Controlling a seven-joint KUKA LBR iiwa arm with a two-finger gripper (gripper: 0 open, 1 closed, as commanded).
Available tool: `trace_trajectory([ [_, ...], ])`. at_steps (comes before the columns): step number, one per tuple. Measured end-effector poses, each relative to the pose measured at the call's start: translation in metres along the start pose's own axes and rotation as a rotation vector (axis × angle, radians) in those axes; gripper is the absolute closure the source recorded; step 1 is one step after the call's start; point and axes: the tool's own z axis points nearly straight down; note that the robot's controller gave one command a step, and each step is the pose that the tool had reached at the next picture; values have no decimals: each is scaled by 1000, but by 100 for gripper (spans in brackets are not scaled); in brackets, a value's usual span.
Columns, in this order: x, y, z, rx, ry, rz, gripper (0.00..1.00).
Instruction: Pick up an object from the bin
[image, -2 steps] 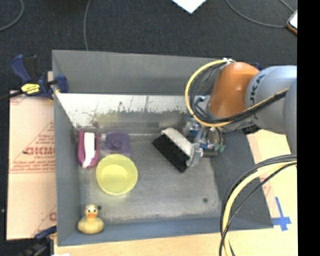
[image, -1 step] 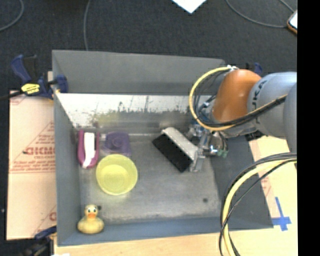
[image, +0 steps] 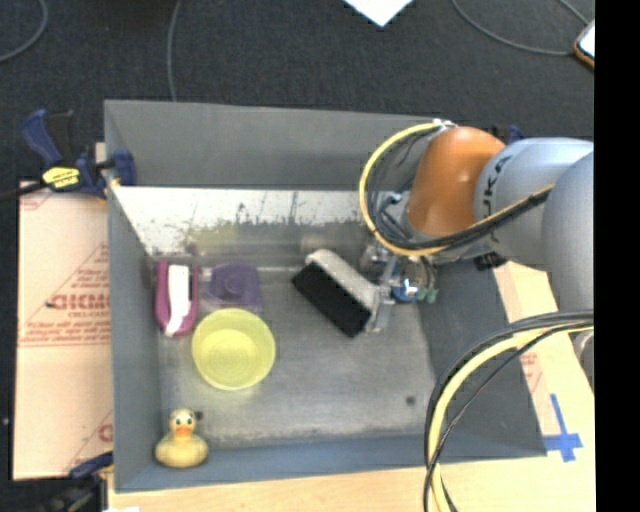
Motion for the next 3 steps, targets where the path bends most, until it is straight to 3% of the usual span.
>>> trace_trajectory([
  [1,-3,-8,-2,-2,6,25,0],
  [2,14,10,-2,-1,-2,33,0],
  [3,5,5,0,-1,1,54,0],
])
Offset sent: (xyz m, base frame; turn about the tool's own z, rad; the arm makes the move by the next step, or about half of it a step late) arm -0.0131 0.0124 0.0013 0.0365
